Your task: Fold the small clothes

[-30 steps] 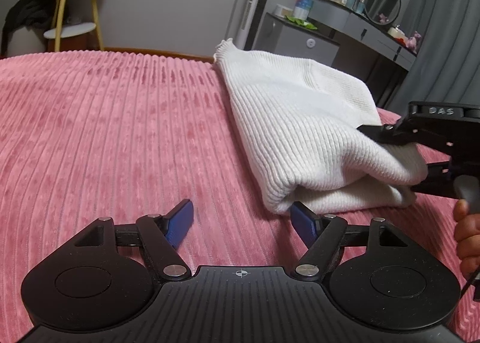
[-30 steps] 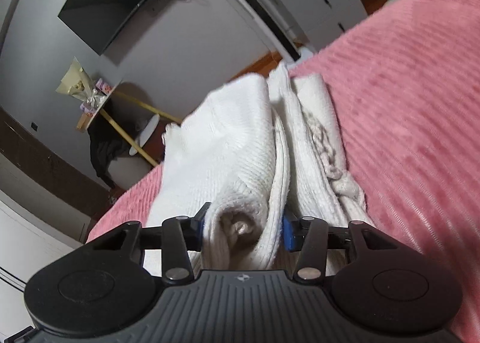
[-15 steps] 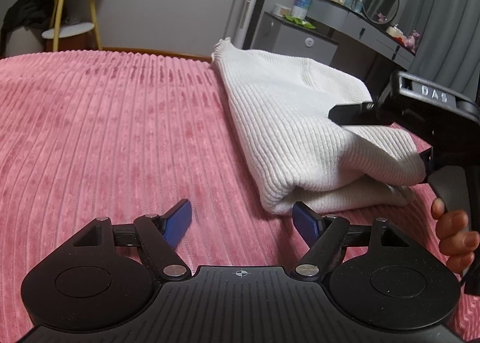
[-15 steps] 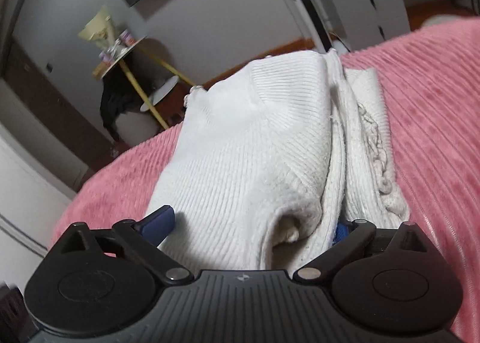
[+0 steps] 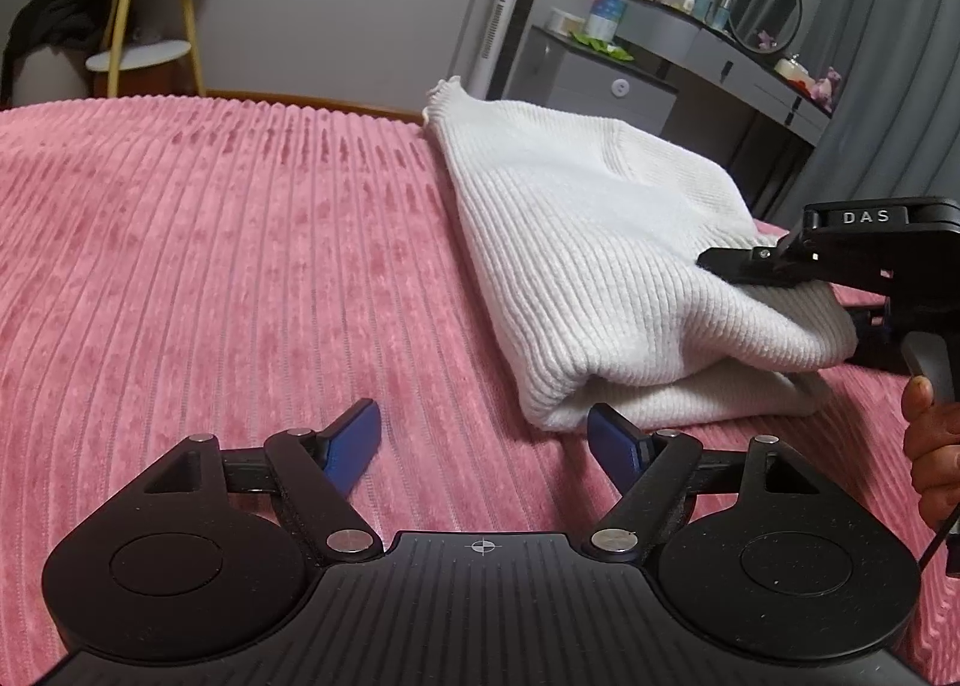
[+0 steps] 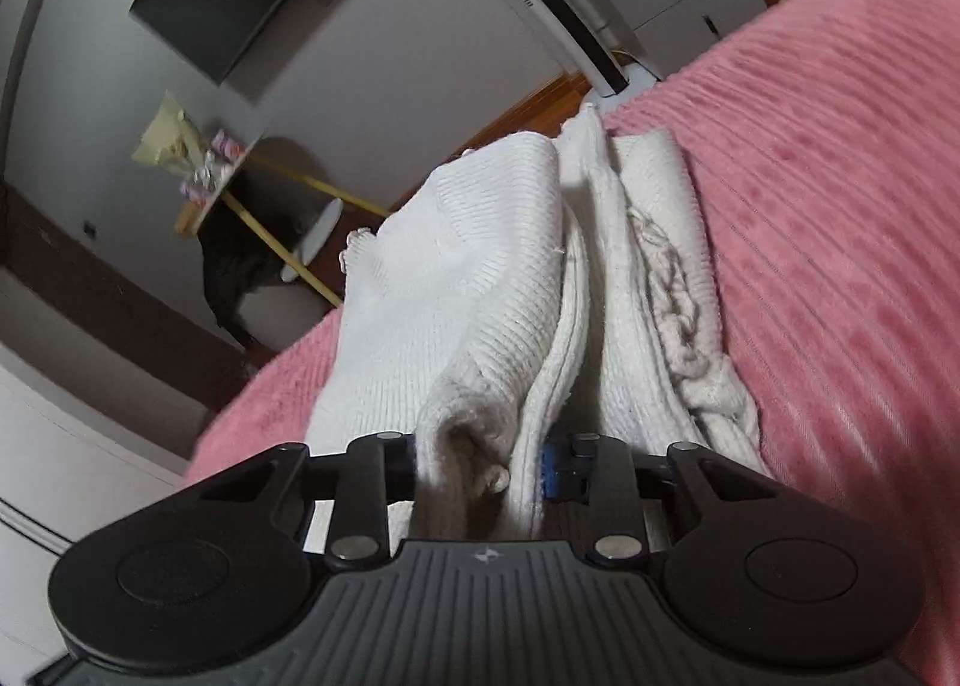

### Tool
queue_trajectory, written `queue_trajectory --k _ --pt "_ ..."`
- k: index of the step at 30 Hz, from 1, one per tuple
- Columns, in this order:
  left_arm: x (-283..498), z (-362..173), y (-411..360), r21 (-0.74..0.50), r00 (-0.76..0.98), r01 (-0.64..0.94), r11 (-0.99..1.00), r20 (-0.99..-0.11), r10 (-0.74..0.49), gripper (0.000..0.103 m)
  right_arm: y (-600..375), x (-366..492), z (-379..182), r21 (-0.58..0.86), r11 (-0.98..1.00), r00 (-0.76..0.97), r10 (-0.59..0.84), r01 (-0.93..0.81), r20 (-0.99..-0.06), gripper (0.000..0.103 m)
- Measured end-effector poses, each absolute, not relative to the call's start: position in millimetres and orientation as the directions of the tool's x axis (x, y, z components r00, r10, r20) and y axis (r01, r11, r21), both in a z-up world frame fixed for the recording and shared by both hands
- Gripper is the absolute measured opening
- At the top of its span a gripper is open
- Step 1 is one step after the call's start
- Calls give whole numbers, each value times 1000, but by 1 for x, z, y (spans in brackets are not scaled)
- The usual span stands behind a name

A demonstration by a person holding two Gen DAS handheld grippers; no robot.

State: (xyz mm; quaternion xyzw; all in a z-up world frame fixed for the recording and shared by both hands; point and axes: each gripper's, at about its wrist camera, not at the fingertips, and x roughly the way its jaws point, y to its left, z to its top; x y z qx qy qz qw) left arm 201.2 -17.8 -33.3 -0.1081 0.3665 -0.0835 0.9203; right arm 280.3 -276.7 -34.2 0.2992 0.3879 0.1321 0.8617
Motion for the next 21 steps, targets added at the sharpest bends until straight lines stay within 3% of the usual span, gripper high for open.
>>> queue_trajectory --k 3,6,10,12,19,21 --pt "200 -31 -14 -281 730 48 959 -645 -225 80 -253 273 -9 429 901 722 341 -68 -602 21" --pt "200 -30 -6 -334 740 25 942 -627 -242 81 -239 258 20 230 967 815 222 -112 -535 21" --pt "199 -24 -7 -350 741 30 936 -621 -255 81 -233 249 11 38 994 838 104 -100 -535 22" --pt "199 -17 -7 -363 719 49 930 -633 -285 79 -241 258 -16 43 996 785 86 -75 -614 24" --pt "212 15 6 -518 740 94 850 -535 -407 85 -277 248 -18 295 955 792 203 -30 -575 35" --pt "229 7 2 -581 705 123 804 -520 -483 85 -286 247 -17 391 920 790 261 -29 -555 51"
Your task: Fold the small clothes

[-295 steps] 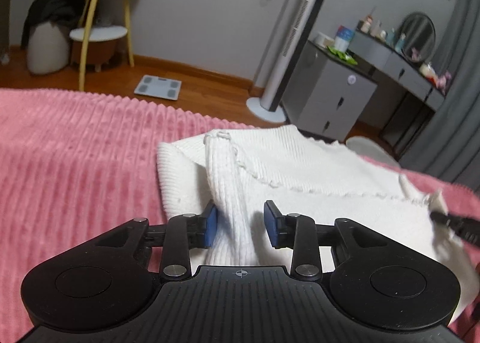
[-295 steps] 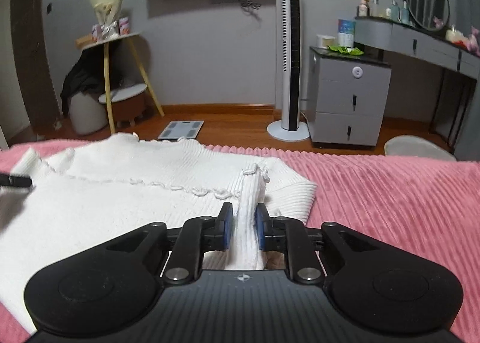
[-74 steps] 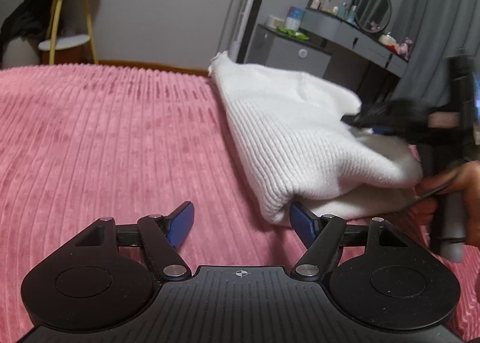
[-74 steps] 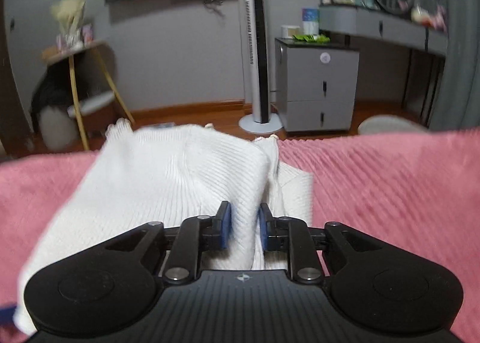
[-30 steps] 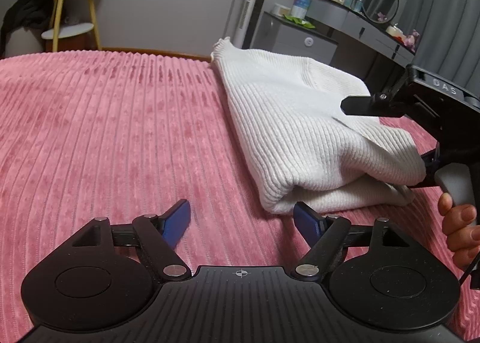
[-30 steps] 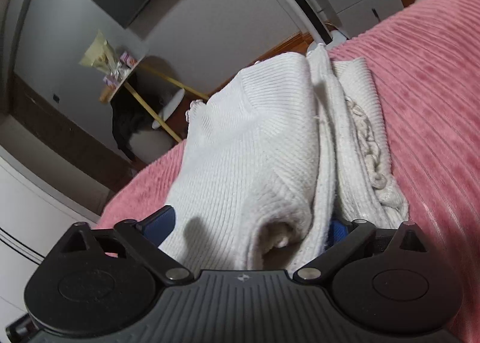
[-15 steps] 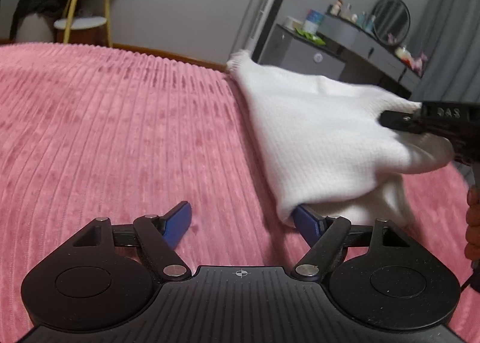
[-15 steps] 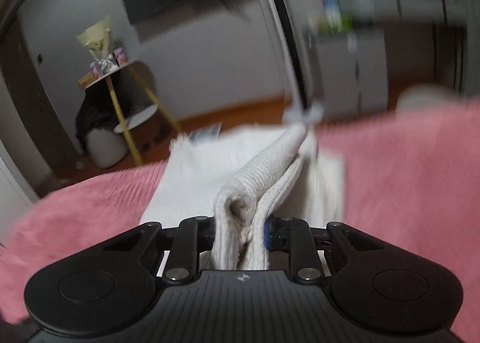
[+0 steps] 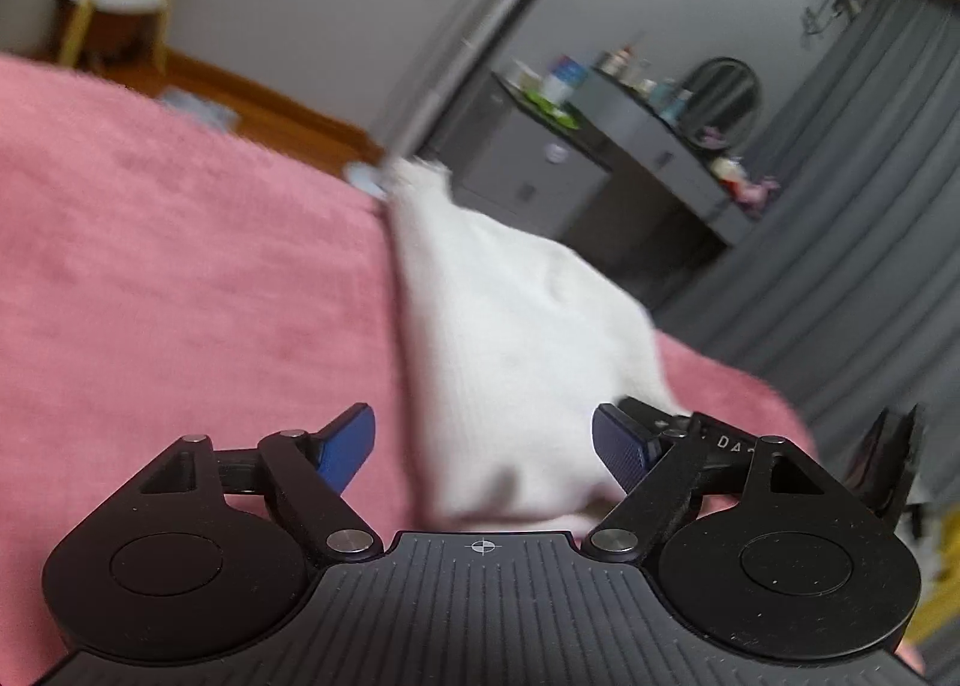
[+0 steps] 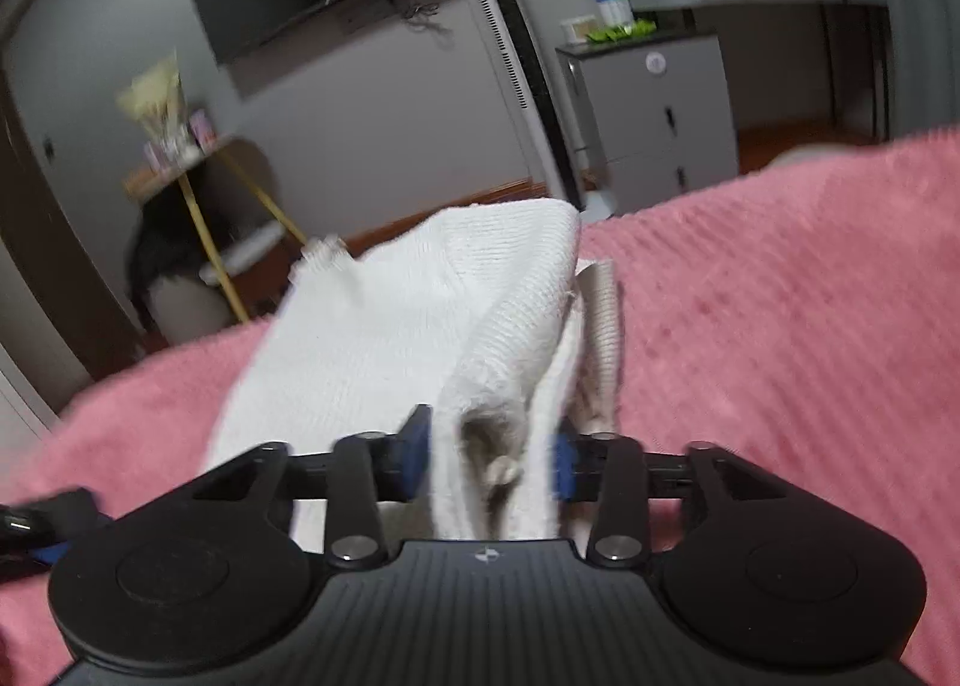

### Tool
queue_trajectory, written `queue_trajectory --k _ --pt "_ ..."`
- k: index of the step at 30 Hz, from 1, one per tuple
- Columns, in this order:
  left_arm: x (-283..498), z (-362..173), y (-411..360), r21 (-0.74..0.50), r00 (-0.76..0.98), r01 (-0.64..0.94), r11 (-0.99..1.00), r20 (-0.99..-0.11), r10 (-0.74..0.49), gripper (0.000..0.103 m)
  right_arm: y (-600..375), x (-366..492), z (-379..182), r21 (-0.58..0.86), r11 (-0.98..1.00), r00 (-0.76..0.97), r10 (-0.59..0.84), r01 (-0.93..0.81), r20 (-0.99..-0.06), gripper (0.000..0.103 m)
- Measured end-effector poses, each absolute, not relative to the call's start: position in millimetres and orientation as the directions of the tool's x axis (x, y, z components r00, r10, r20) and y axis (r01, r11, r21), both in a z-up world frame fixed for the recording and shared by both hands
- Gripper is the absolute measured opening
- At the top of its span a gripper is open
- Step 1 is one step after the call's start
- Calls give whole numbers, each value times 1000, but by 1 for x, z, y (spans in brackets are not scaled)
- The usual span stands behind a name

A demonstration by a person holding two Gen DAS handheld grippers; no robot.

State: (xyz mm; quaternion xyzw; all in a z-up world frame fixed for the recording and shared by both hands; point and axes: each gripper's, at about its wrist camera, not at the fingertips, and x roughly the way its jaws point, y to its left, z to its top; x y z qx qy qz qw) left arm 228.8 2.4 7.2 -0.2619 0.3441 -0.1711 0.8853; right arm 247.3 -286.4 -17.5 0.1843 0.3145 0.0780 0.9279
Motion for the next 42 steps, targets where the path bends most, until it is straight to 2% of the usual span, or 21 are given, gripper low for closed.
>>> queue_trajectory --k 2,4,6,7,9,10,13,14,16,17,18,20,26,29,32,34,35,37,39,42 --pt "249 -2 -6 -617 651 135 775 -534 -539 85 -297 244 -19 477 878 794 310 -29 -523 54" --pt "268 -11 -15 -624 610 149 767 -553 -568 85 -304 241 -22 521 853 790 339 -29 -511 52" --pt "280 -18 -20 -606 606 93 790 -595 -527 81 -309 243 -25 505 863 781 328 -19 -532 22" --pt "284 -22 -21 -627 592 76 776 -598 -541 78 -309 244 -26 491 871 779 324 -23 -537 22" --pt "284 -20 -21 -634 604 53 771 -594 -530 64 -306 240 -21 467 884 794 303 -28 -526 21" --pt "282 -16 -22 -627 611 70 776 -588 -530 62 -304 238 -16 436 899 811 285 -41 -510 21" --pt "277 -11 -24 -588 619 99 803 -595 -512 60 -294 235 -4 325 946 849 193 -26 -493 20" --pt "276 -14 -24 -585 615 100 805 -599 -512 64 -294 234 -5 295 956 857 164 -14 -489 20" --pt "275 -19 -27 -572 594 79 817 -631 -500 67 -294 239 -18 251 968 834 123 19 -538 21" --pt "273 -19 -28 -568 588 73 820 -639 -496 67 -295 240 -26 248 969 818 128 18 -561 25" --pt "271 -18 -30 -570 583 74 818 -641 -499 68 -297 238 -28 255 967 814 128 25 -566 35" --pt "263 -16 -31 -576 571 93 812 -637 -517 74 -310 230 -17 332 941 819 145 58 -555 43" --pt "246 -17 -29 -603 569 77 794 -627 -532 79 -353 189 -7 682 713 804 306 161 -510 51" --pt "249 -18 -25 -641 576 38 767 -613 -541 79 -354 180 -22 790 591 769 426 162 -476 54" --pt "256 -21 -25 -682 575 -19 731 -606 -550 82 -351 189 -41 851 497 774 467 170 -428 53" --pt "261 -23 -27 -699 568 -71 712 -614 -547 82 -348 198 -60 885 422 768 494 197 -407 27" --pt "261 -22 -26 -704 569 -83 706 -615 -546 81 -344 201 -68 893 397 752 516 214 -410 9" --pt "261 -19 -28 -685 580 -82 724 -624 -524 74 -341 200 -73 883 411 743 512 228 -430 9" --pt "264 -19 -32 -631 578 -83 771 -661 -479 53 -336 197 -58 820 544 767 445 179 -462 8" --pt "270 -26 -33 -610 557 -111 785 -692 -459 44 -321 193 -35 638 762 811 306 106 -499 8"
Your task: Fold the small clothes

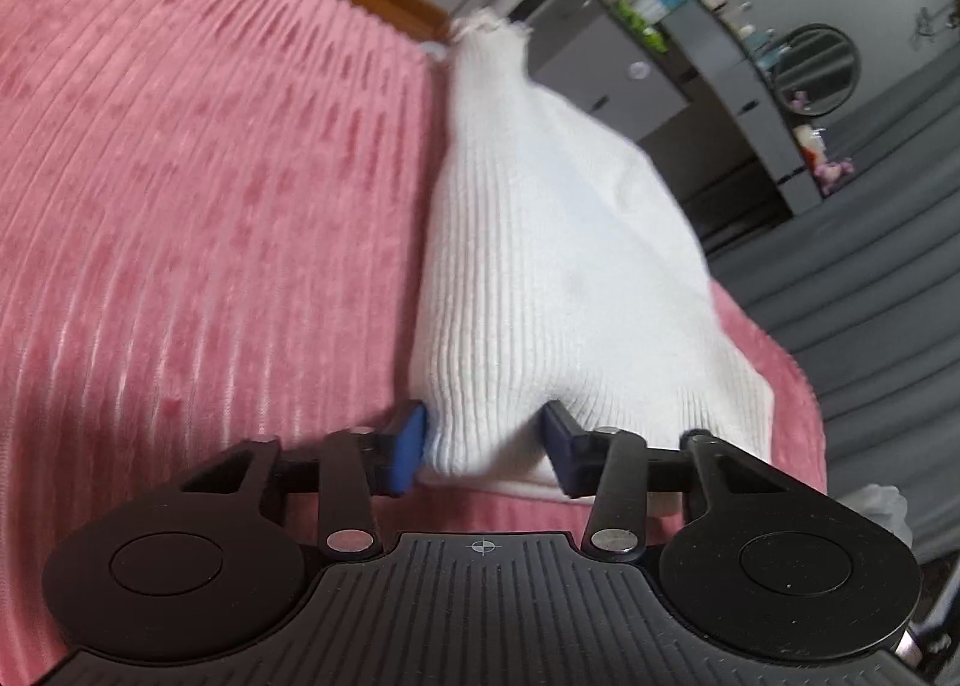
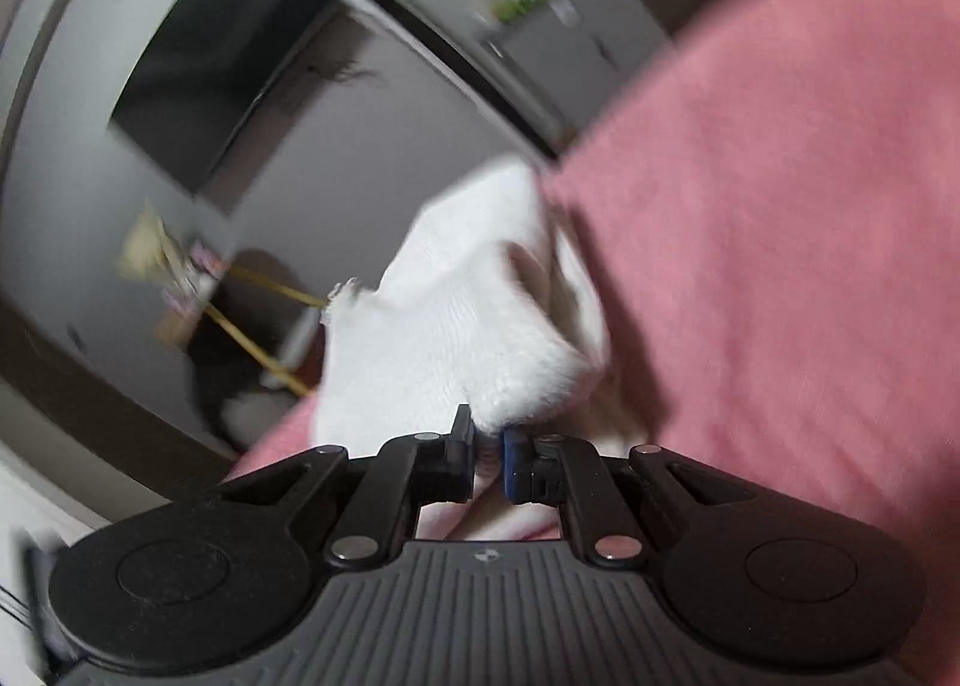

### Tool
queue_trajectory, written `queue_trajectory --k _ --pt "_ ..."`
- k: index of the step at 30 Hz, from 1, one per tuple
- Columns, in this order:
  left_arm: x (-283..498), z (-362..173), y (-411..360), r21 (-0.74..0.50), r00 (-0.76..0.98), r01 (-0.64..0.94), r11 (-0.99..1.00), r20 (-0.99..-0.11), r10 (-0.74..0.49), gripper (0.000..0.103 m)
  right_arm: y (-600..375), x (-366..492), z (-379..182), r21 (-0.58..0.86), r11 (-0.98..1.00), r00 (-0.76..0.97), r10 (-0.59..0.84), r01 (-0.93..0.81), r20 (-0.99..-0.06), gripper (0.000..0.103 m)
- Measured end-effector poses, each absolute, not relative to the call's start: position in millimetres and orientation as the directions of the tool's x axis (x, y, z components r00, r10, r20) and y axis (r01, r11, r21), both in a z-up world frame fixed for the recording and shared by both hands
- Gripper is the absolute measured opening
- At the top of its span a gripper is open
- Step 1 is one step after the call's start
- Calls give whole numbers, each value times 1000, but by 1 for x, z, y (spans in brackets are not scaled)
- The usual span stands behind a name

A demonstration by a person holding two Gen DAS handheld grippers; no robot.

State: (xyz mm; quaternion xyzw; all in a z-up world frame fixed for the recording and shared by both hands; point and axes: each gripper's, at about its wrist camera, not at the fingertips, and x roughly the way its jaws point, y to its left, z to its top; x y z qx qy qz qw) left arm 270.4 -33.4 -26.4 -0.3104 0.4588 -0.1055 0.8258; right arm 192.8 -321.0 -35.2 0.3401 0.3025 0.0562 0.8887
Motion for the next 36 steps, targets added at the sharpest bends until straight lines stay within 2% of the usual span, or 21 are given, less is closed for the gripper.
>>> queue_trajectory --k 3,5,11,16,19,20,22,23,25,28,30,32,36 --pt "271 -25 -39 -558 554 -78 826 -713 -429 36 -318 199 -50 591 791 761 284 158 -583 8" --pt "270 -22 -43 -519 558 -34 854 -719 -415 35 -319 203 -56 548 820 749 259 163 -610 7" --pt "272 -22 -43 -491 563 12 871 -717 -412 34 -302 201 -52 423 900 746 209 106 -632 8" --pt "271 -21 -37 -485 562 31 874 -715 -416 34 -318 201 -55 490 867 742 270 90 -614 12" --pt "267 -18 -24 -469 570 28 883 -718 -400 43 -332 198 -46 521 848 733 291 100 -615 21" --pt "266 -15 -19 -454 577 25 891 -721 -383 52 -337 194 -40 513 851 734 275 115 -621 22" --pt "262 -9 -7 -424 606 22 905 -715 -349 55 -349 185 -28 492 858 760 219 149 -612 44" --pt "261 -4 -1 -404 630 8 915 -708 -318 53 -355 182 -22 482 861 780 187 164 -598 62" --pt "262 3 14 -386 666 -29 922 -695 -270 54 -364 183 -17 501 852 801 192 150 -566 64" --pt "272 5 30 -511 671 -30 859 -648 -361 63 -367 199 -23 595 798 790 305 93 -533 65" --pt "284 3 28 -589 645 3 808 -617 -452 78 -366 216 -31 627 777 772 365 54 -520 75" --pt "300 -4 20 -631 603 27 775 -608 -517 78 -364 237 -41 627 777 745 385 57 -545 75" --pt "334 -25 1 -635 547 22 772 -639 -541 79 -373 281 -60 668 741 683 456 64 -570 75"
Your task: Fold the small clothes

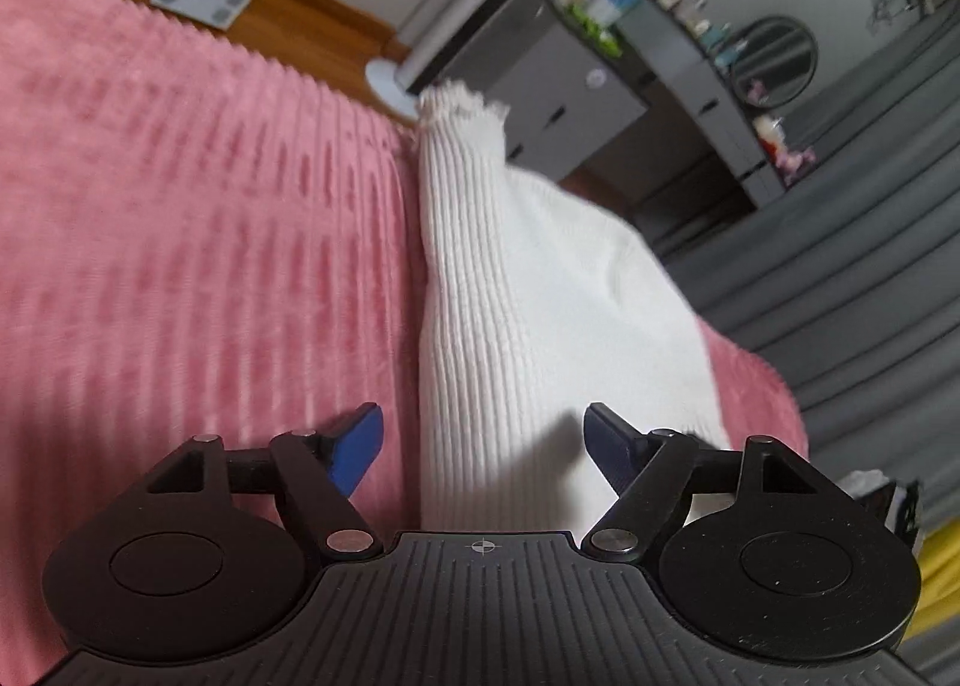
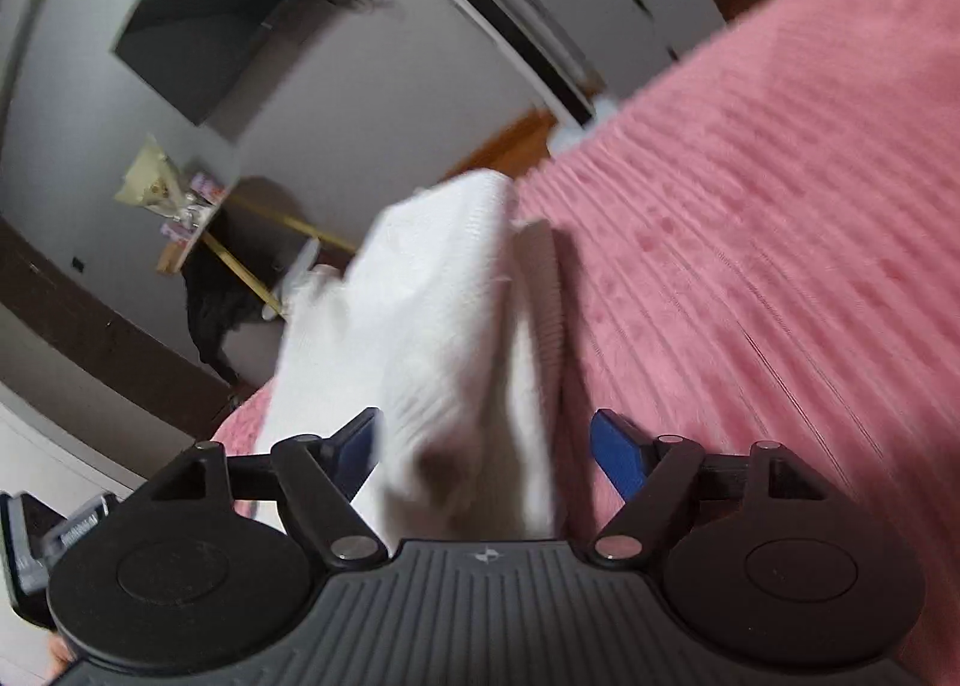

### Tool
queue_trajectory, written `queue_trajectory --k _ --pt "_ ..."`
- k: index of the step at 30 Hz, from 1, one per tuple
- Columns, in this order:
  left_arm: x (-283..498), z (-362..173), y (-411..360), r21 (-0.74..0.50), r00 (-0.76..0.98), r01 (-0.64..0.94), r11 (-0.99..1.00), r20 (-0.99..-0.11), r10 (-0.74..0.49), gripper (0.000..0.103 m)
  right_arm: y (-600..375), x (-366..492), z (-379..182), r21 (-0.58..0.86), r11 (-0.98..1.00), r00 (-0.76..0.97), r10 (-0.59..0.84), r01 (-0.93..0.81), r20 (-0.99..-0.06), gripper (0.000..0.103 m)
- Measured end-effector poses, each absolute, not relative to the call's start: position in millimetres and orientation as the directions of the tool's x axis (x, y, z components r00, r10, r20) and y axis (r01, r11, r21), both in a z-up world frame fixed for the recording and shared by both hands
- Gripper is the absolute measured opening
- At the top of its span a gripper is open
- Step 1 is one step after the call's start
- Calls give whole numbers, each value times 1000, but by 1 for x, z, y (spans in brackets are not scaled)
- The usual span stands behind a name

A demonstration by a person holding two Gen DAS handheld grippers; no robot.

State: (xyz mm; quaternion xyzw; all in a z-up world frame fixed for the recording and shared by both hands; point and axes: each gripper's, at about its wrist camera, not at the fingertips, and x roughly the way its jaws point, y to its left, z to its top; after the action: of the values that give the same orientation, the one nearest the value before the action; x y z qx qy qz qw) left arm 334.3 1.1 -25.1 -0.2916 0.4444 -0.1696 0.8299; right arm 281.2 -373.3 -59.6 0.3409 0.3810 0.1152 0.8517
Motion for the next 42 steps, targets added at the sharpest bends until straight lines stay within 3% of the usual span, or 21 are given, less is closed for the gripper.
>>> queue_trajectory --k 3,5,7,8,9,10,12,19,22,24,27,29,31,33,35,38,39,40,42 --pt "350 -37 -1 -687 537 9 726 -610 -583 81 -384 303 -70 735 675 660 524 63 -538 75" --pt "358 -42 -3 -722 536 24 691 -574 -619 92 -388 315 -74 776 629 649 572 46 -502 73" --pt "364 -47 -6 -746 525 33 665 -553 -647 94 -387 325 -82 806 591 639 604 43 -476 69" --pt "367 -48 -8 -740 533 13 672 -564 -631 86 -386 330 -87 808 587 633 605 55 -483 59" --pt "369 -50 -9 -730 539 -7 683 -578 -612 66 -382 333 -89 810 583 634 604 62 -483 52" --pt "369 -50 -9 -715 540 -24 698 -597 -593 55 -380 333 -89 809 585 639 600 61 -481 49" --pt "366 -45 -4 -722 543 -23 692 -590 -598 42 -373 327 -82 784 619 652 576 47 -493 43" --pt "306 13 22 -643 627 72 763 -566 -536 40 -340 298 -42 787 613 667 614 -66 -422 41" --pt "278 27 45 -611 653 38 791 -584 -483 42 -318 279 -39 830 552 651 660 -83 -374 41" --pt "259 27 58 -586 657 8 810 -608 -446 51 -301 268 -38 812 572 640 670 -120 -377 42" --pt "244 25 69 -373 673 -103 922 -709 -212 55 -282 256 -45 740 669 639 598 -65 -485 59" --pt "225 32 69 -305 696 -92 948 -700 -158 60 -285 241 -41 680 733 694 492 -5 -526 59" --pt "202 38 63 -303 742 -68 950 -652 -155 70 -285 217 -24 630 776 763 422 -23 -491 54" --pt "184 35 47 -325 776 -57 944 -609 -163 73 -266 197 -6 548 830 794 402 -106 -455 35" --pt "177 26 36 -340 782 -13 940 -590 -202 79 -240 182 5 476 854 792 434 -209 -430 29" --pt "182 -5 11 -199 700 13 980 -698 -151 76 -203 170 2 254 922 789 383 -293 -481 28" --pt "183 -14 8 -167 692 22 986 -709 -135 81 -195 171 -7 152 945 785 325 -289 -528 23" --pt "183 -18 10 -175 697 28 984 -702 -145 82 -188 175 -19 62 956 774 269 -287 -573 17" --pt "184 -19 15 -187 693 23 982 -705 -151 85 -188 171 -34 4 953 796 257 -304 -549 15"
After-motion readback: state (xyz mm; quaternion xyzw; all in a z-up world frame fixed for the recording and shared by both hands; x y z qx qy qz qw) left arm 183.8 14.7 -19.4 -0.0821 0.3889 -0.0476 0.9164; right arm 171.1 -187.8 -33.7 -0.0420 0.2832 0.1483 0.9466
